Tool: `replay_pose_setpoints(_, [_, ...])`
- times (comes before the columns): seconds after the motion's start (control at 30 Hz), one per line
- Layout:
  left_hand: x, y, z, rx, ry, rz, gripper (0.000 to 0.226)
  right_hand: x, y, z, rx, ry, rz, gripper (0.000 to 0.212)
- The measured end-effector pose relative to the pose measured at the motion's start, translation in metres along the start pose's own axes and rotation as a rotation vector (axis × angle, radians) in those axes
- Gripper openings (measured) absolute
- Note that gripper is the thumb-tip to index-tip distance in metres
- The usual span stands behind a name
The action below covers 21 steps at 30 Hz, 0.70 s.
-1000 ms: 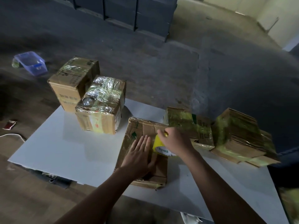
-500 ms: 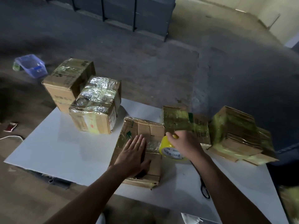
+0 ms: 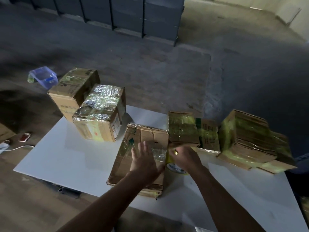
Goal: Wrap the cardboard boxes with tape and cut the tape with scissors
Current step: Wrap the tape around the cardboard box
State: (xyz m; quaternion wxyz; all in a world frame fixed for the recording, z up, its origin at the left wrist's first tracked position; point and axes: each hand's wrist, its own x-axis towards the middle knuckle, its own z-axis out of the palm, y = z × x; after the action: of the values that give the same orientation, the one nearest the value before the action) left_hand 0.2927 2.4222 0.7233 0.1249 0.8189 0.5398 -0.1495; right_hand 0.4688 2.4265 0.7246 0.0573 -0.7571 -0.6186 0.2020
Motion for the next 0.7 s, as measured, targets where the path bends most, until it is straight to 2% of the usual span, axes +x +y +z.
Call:
replay_pose_setpoints(0.07, [-0.007, 0.021, 0.004, -0.015, -0.018, 0.037, 0.086, 0.001, -0.001, 0.004, 0.011, 0.014, 0.005, 0.046])
replay_pose_setpoints(0.2, [-0.021, 0.037, 0.013, -0.055, -0.039, 0.108, 0.108, 0.004, 0.003, 0.009, 0.007, 0.035, 0.038, 0.053])
replay_pose_setpoints(0.33, [-0.024, 0.014, 0.004, -0.025, -0.084, 0.277, 0.127, 0.000, 0.008, 0.012, -0.004, 0.048, 0.009, 0.048])
replay_pose_setpoints(0.4, [-0.024, 0.005, 0.000, 0.043, -0.098, 0.332, 0.119, -0.002, 0.010, 0.012, 0.003, 0.067, -0.010, 0.049])
replay_pose_setpoints(0.6, [-0.022, 0.002, -0.010, 0.185, -0.060, 0.429, 0.075, -0.005, 0.014, 0.010, 0.058, 0.055, 0.003, 0.051])
replay_pose_setpoints(0.7, [-0.024, -0.003, -0.013, 0.186, -0.021, 0.456, 0.078, -0.007, 0.012, 0.007, 0.087, 0.033, 0.015, 0.052])
